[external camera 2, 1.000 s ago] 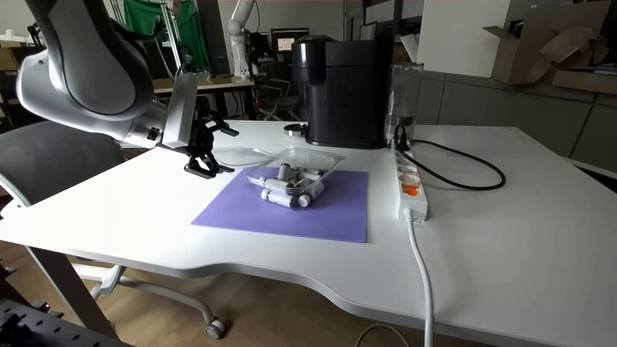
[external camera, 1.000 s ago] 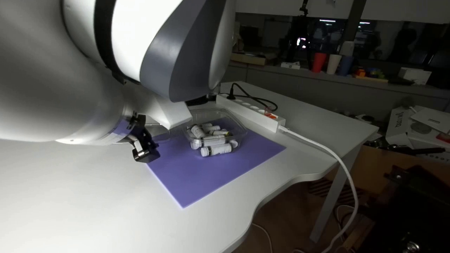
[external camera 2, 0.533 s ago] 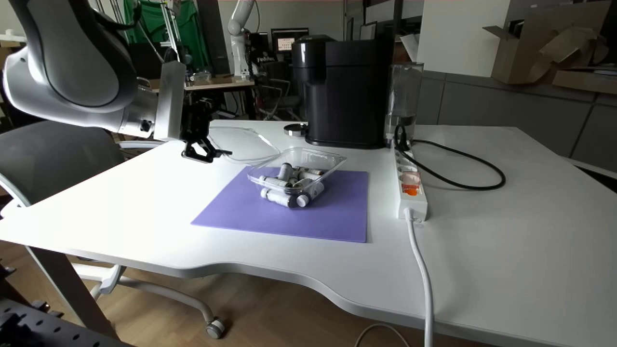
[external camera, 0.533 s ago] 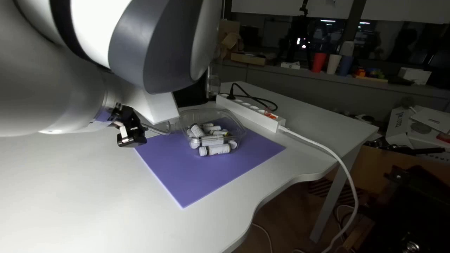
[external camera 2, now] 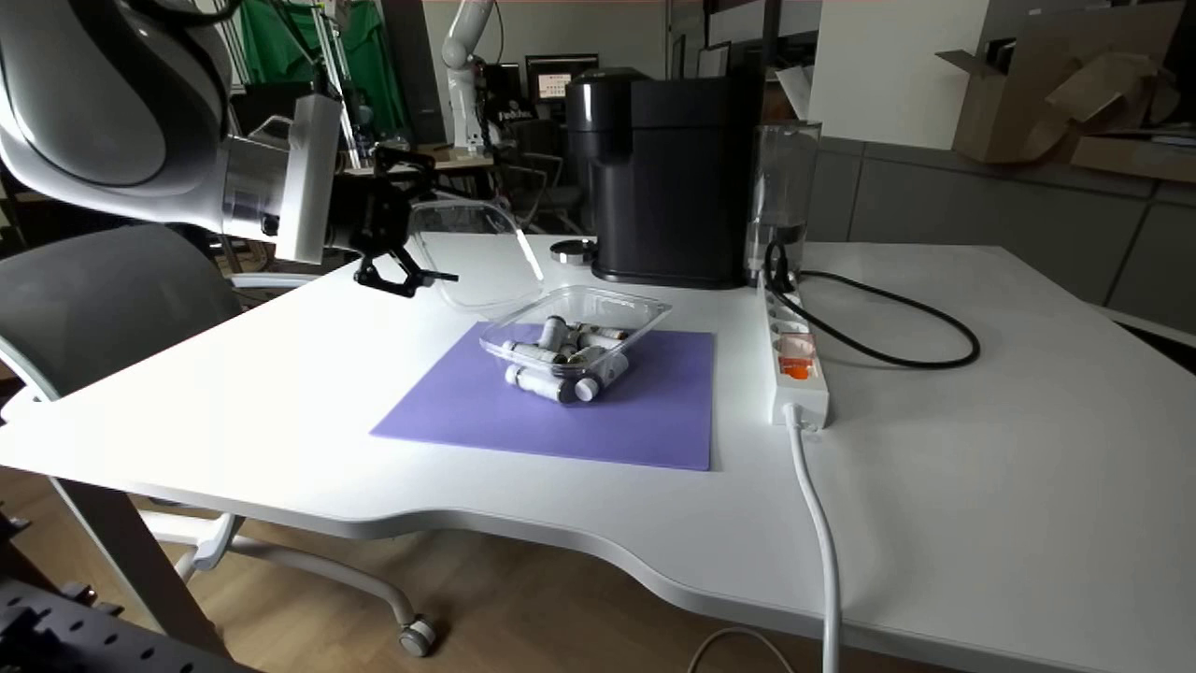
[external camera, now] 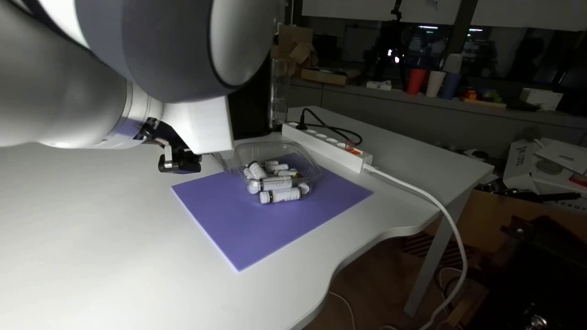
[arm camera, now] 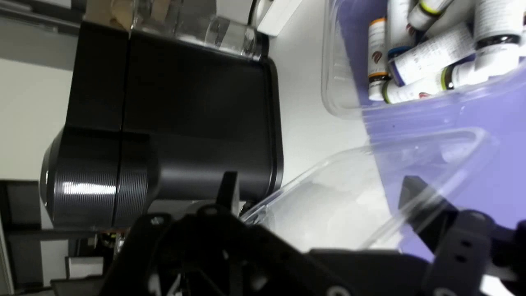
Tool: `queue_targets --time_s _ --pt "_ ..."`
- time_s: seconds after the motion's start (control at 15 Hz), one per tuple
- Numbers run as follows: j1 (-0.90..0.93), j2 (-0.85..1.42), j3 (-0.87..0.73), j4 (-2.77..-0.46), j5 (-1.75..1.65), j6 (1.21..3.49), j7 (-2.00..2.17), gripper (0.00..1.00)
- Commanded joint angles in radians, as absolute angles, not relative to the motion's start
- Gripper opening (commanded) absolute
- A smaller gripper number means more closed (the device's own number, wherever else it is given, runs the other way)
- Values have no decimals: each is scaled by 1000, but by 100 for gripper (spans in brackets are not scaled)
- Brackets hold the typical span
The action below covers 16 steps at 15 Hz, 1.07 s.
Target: Open the lid of the transparent bowl, and then close it again
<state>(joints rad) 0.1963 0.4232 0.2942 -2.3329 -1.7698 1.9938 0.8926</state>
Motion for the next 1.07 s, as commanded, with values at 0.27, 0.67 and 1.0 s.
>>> queue_targets --time_s 0.27,0.67,1.0 --pt "137 271 266 -2363 -1424 2124 927 100" --pt "152 192 206 -2371 -1414 2047 931 100" --pt "107 143 158 -2385 -1306 2099 936 100"
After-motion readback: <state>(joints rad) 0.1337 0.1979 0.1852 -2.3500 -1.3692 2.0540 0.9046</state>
